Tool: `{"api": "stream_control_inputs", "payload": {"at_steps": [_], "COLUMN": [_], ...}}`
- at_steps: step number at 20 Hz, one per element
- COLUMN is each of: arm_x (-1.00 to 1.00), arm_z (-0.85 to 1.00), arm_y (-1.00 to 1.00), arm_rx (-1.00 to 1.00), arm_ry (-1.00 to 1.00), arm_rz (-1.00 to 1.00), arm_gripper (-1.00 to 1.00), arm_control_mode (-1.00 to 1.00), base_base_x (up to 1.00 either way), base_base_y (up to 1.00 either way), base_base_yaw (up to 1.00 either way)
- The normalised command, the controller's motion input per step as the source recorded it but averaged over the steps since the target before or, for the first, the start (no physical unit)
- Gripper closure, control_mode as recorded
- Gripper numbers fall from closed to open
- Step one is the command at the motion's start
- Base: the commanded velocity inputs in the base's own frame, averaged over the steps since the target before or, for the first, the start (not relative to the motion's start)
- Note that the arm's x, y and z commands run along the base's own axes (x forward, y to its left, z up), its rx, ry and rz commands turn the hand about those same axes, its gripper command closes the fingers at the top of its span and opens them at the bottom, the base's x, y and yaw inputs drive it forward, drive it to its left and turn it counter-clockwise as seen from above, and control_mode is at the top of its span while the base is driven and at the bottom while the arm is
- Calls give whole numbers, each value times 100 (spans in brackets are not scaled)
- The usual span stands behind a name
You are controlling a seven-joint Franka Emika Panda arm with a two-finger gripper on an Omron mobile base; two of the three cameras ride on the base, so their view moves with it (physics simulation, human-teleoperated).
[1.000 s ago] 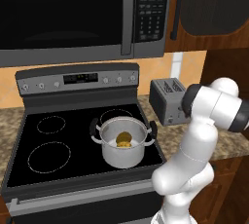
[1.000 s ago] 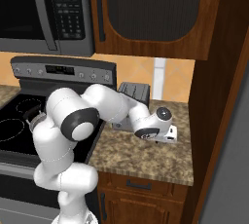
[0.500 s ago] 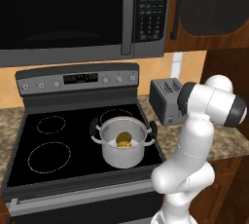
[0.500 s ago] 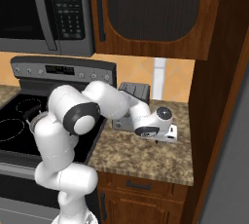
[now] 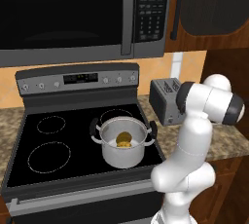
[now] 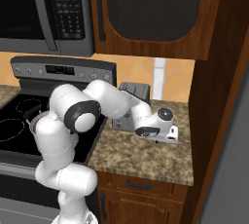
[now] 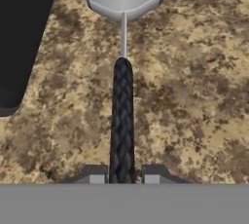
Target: Put the squash and avocado in the pot. Retrieve the spatula and lightly stir the vegetables in the pot.
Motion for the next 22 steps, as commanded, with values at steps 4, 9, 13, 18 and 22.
{"api": "stream_control_inputs", "payload": {"at_steps": [4,9,13,18,22], "arm_x": [-8,-29,-49,-61,-34], "arm_z": [0,15,52,49,27], "arm_y": [-15,-9,0,0,1], "arm_rx": [0,0,0,0,-3], "arm_ry": [0,-10,-17,-7,-2], "arm_rz": [0,0,0,0,-1], "arm_gripper": [100,100,100,100,100], "arm_control_mode": [-100,-100,-100,-100,-100], "base_base_x": [0,0,0,0,0], "base_base_y": [0,0,0,0,0], "base_base_yaw": [0,0,0,0,0]}}
